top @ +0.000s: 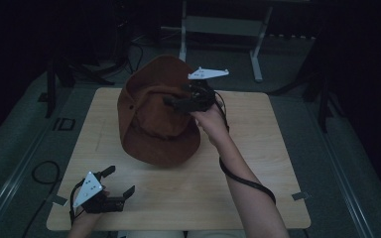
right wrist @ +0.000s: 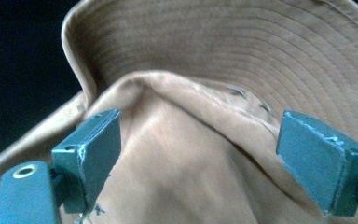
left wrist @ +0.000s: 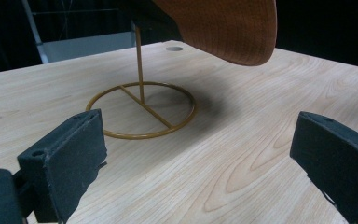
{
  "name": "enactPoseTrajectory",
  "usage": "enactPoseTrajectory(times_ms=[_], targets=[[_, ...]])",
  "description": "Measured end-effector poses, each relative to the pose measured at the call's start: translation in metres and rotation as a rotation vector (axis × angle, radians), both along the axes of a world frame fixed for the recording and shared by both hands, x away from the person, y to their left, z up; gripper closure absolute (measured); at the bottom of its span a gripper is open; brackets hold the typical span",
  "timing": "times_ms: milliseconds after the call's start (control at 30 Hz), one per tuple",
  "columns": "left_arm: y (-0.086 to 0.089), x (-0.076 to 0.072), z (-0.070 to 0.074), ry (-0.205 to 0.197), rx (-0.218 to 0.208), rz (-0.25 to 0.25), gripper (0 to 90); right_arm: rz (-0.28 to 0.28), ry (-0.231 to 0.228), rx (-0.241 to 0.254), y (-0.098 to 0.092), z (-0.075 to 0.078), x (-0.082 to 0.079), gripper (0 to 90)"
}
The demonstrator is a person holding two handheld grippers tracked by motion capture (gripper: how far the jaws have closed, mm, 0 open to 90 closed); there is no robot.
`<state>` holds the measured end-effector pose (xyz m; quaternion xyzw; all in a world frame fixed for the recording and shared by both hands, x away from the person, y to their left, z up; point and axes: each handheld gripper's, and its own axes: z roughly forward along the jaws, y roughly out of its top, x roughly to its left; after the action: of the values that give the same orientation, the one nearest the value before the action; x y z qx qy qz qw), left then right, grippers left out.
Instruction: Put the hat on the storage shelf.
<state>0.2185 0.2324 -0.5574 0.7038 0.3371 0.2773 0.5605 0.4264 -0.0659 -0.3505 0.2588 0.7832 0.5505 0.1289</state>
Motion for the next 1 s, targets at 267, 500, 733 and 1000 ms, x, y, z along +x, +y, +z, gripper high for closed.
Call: enactPoseTrajectory(times_ms=[267, 500, 733, 1000], targets=[[-0.003, 0.001, -0.002, 0.01, 0.006, -0.002, 4.1, 0.005, -0.048, -0.021, -0.025, -0.013, -0.014, 13.8], [-0.003, 0.0, -0.003, 0.008, 0.006, 0.001, 4.1, -0.001, -0.054, -0.038, -0.047, -0.025, -0.025, 13.9], [-0.001, -0.001, -0.004, 0.009, 0.0, 0.01, 4.1, -0.022, -0.049, -0.062, -0.07, -0.043, -0.035, 13.9], [-0.001, 0.0, -0.004, 0.012, 0.007, 0.01, 4.1, -0.055, -0.031, -0.066, -0.096, -0.066, -0.043, 13.9]])
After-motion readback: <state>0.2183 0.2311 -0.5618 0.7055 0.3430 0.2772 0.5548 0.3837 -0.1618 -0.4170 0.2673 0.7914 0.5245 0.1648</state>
